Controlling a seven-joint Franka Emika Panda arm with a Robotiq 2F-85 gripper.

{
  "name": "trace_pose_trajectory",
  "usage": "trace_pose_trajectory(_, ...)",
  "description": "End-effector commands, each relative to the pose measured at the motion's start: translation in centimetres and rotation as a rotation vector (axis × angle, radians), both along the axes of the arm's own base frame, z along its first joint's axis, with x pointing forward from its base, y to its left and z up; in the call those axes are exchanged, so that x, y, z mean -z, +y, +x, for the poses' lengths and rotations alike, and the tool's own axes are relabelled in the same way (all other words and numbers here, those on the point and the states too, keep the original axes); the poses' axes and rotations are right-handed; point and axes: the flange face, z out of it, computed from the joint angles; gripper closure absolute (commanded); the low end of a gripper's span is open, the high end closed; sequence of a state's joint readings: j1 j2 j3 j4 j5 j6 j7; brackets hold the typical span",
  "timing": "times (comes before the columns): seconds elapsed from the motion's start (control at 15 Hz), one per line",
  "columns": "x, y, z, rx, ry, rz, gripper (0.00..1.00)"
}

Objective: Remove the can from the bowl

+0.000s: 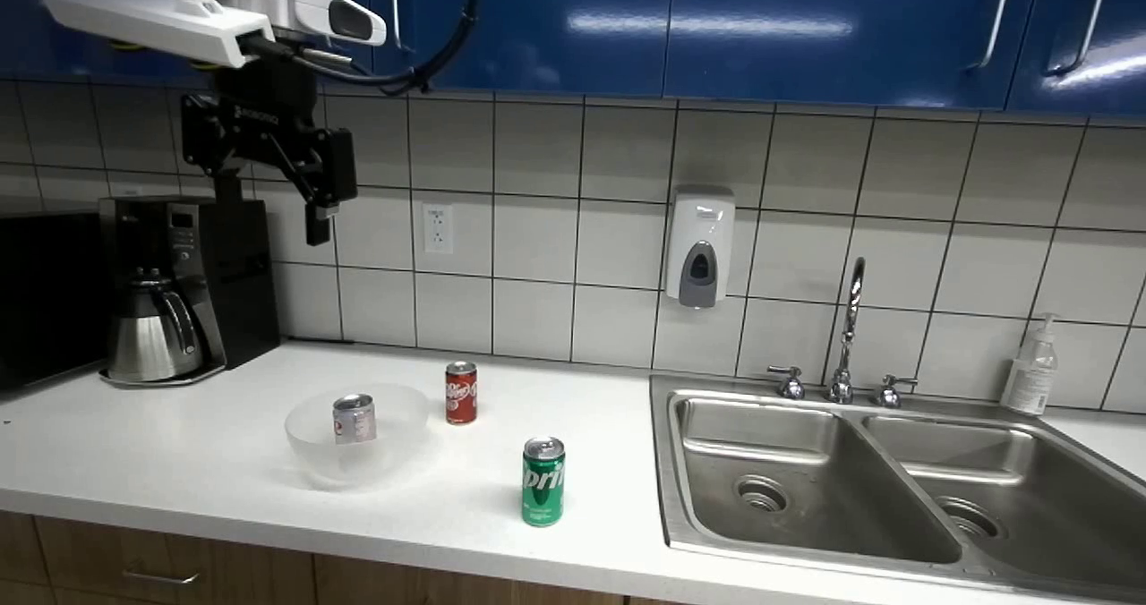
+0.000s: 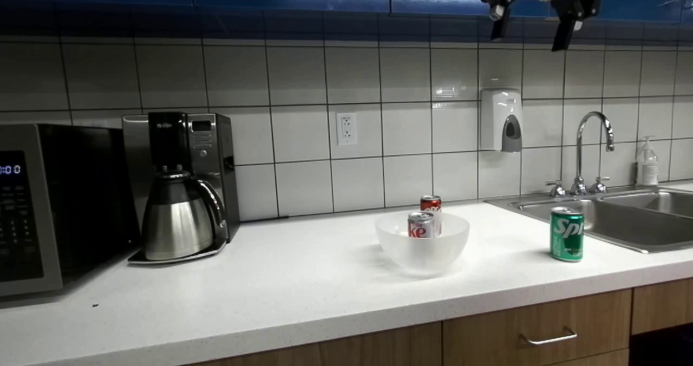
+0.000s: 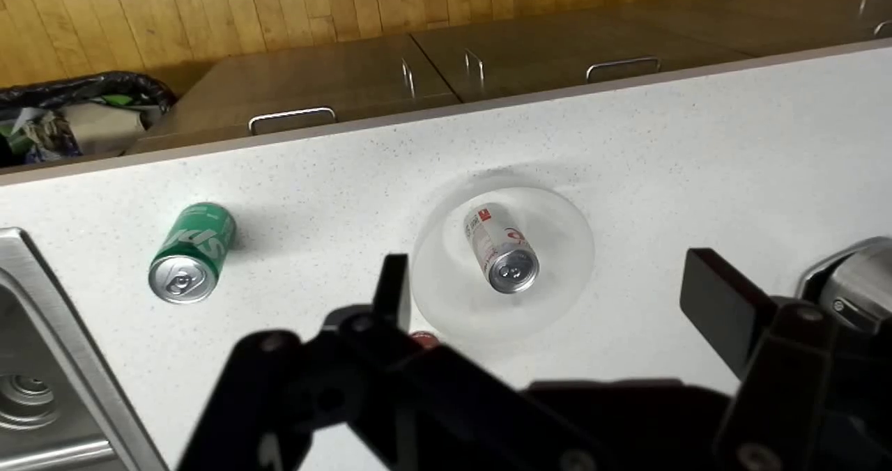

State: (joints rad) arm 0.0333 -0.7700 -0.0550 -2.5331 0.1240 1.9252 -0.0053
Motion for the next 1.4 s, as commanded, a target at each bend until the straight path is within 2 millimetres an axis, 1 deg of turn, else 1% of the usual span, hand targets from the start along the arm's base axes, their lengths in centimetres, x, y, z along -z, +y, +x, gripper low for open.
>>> trace_pose_trajectory(0.0,0.8,0.2,-0.1,-0.040,-0.003,-0.006,0.00)
trace_pose_trajectory(0.27,3.2,1.4,-0.6,-0.106,0.034,-0.041,0.00)
trace_pose_trajectory(0.47,4.9,3.1,-0.8,-0.122,0.061,-0.056,0.00)
trace_pose_trajectory(0.67,6.5,4.7,-0.6,-0.137,0.072,-0.088,0.00)
trace_pose_trajectory(0.93,9.2,6.2,0.7,-0.153,0.077,-0.127,0.00)
trace_pose_trajectory(1.33,13.9,6.6,4.2,-0.135,0.071,-0.173,0.00)
